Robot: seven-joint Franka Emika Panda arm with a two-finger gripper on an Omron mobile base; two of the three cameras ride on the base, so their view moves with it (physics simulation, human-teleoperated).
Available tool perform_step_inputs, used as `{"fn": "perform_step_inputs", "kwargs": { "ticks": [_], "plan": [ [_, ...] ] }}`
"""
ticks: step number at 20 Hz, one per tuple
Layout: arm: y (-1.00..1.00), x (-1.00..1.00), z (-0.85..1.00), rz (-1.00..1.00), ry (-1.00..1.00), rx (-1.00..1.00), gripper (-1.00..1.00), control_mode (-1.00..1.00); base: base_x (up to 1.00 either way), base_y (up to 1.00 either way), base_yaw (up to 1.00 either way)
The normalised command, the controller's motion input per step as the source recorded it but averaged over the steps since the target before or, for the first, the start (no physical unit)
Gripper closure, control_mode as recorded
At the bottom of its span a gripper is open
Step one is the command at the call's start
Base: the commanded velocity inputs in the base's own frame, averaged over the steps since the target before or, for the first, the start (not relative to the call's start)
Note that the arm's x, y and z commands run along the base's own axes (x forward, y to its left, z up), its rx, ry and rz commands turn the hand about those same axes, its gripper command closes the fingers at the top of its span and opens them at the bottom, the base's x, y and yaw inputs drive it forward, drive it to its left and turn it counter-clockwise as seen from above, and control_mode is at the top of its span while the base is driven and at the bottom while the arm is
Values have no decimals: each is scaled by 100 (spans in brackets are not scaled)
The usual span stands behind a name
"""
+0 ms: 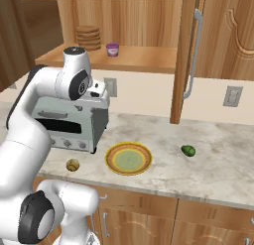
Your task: Pick the avocado and bread from the counter and place them on the plate. Then pick the jam from the cabinet and place it next to the plate. Lastly close the cabinet door.
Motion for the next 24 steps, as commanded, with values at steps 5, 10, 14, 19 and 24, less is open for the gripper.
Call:
{"fn": "perform_step_inputs", "kwargs": {
  "ticks": [5,10,14,19,24],
  "plan": [
    [-15,0,-5,1,-1,0,-100,-100,0,0,0],
    [-31,0,-20,4,0,0,-100,-100,0,0,0],
    [-29,0,-13,8,1,0,-100,-100,0,0,0],
    [-30,0,-5,8,4,0,-100,-100,0,0,0],
    [-36,0,-8,10,4,0,-100,-100,0,0,0]
  ]
}}
